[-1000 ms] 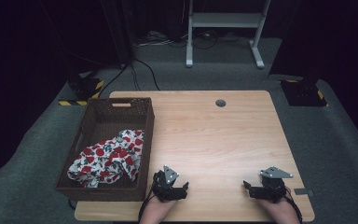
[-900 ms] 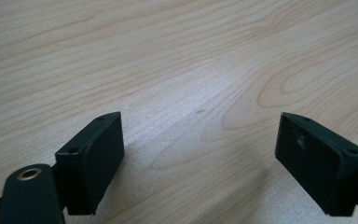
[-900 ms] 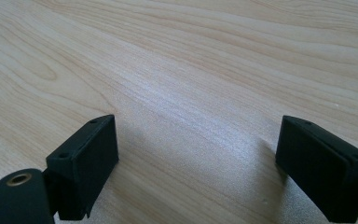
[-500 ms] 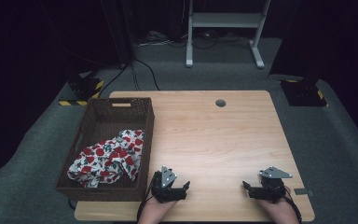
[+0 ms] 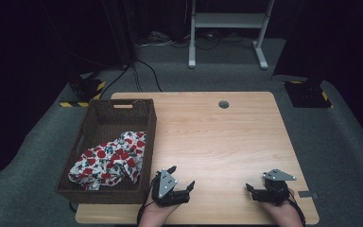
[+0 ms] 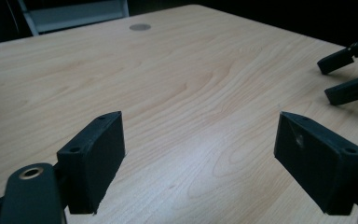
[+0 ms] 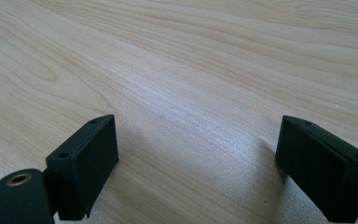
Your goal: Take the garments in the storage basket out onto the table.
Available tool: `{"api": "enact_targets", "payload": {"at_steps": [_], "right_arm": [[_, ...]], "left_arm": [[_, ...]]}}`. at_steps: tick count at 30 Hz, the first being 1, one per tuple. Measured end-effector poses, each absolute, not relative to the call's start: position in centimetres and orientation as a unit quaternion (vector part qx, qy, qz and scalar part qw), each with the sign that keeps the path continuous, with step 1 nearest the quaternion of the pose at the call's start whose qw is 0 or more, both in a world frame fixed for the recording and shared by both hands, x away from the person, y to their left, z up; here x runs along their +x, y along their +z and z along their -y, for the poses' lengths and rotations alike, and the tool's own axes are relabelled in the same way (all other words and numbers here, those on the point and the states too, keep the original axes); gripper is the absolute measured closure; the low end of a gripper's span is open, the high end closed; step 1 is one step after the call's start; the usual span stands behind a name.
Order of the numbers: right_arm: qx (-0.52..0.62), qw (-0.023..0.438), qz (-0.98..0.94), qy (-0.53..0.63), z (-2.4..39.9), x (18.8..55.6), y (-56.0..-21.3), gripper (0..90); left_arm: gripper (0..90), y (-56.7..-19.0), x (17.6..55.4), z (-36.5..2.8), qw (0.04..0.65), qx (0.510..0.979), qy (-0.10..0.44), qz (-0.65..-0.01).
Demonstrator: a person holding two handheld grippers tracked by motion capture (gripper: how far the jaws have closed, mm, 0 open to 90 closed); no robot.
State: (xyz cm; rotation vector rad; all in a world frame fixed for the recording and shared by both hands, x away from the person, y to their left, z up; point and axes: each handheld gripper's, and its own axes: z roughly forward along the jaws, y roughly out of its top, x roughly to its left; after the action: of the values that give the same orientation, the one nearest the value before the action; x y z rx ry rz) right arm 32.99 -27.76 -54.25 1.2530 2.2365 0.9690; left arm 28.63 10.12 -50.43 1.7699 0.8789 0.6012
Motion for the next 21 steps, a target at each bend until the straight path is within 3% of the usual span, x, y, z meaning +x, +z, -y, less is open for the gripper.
{"api": "enact_targets", "payload": {"at_steps": [21], "right_arm": [[0.448,0.199,-0.8,0.347,27.8,33.0,-54.2,12.6]], "left_arm": [[16.1,-45.4,25.6,-10.9,0.613,0.67,0.297,-0.295]]}}
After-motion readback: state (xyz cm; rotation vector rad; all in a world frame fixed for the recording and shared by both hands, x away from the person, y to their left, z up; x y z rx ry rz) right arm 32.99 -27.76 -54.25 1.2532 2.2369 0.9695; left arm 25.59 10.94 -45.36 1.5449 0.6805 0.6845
